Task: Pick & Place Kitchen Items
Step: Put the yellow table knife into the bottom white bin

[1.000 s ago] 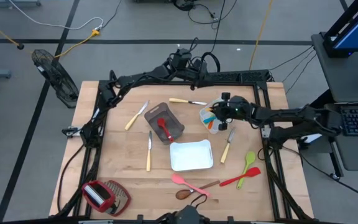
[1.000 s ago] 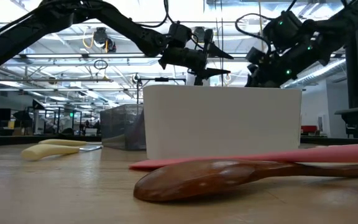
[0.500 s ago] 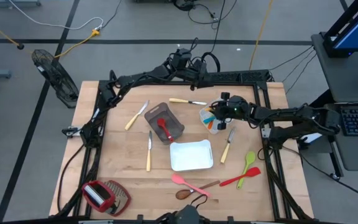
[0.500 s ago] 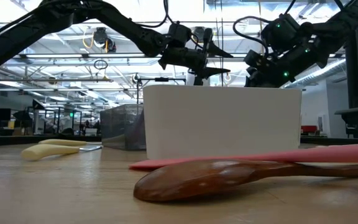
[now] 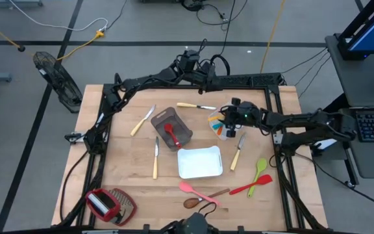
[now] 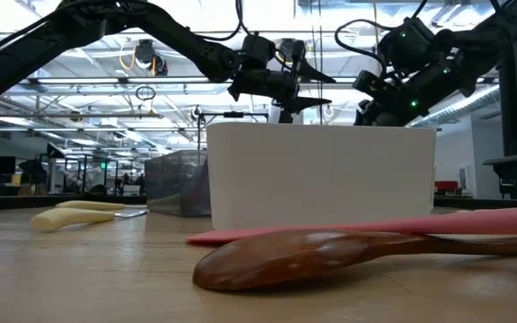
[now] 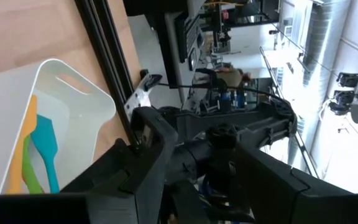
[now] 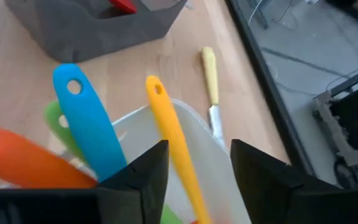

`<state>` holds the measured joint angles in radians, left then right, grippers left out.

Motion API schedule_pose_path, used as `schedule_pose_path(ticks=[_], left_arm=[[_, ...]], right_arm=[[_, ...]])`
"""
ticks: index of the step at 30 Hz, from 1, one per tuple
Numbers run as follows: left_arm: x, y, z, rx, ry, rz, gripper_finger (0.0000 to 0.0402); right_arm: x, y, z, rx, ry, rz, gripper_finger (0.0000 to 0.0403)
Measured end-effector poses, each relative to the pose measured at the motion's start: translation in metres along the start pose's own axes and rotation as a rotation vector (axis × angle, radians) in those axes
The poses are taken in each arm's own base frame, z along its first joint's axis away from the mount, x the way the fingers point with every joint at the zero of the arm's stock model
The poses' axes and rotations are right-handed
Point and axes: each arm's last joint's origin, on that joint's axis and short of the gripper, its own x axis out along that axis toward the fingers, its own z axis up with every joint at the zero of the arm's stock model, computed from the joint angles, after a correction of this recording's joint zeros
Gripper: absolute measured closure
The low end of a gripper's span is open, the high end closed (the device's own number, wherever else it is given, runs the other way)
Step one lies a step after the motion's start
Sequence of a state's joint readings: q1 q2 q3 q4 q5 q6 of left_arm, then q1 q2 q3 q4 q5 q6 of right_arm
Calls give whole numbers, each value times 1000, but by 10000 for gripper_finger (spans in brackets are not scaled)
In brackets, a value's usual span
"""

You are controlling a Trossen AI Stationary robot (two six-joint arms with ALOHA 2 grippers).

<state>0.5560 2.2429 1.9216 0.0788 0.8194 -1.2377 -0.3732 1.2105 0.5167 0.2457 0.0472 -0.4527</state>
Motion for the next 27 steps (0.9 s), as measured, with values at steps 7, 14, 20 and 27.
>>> schedule_pose_path(ticks=[7, 14, 20, 27], left_arm=[[0, 0, -1, 4, 18, -6, 204], [0, 0, -1, 51, 25, -9, 204], [0, 0, -1, 119, 17, -6, 204], [-4, 12, 0, 184, -10, 103, 204]], right_arm=[[-12, 5, 7, 56, -31, 22, 200], [-36, 10, 23, 162, -141, 39, 204], [-60, 16, 24, 313, -125, 55, 234], [-83, 20, 16, 440, -60, 76, 300]])
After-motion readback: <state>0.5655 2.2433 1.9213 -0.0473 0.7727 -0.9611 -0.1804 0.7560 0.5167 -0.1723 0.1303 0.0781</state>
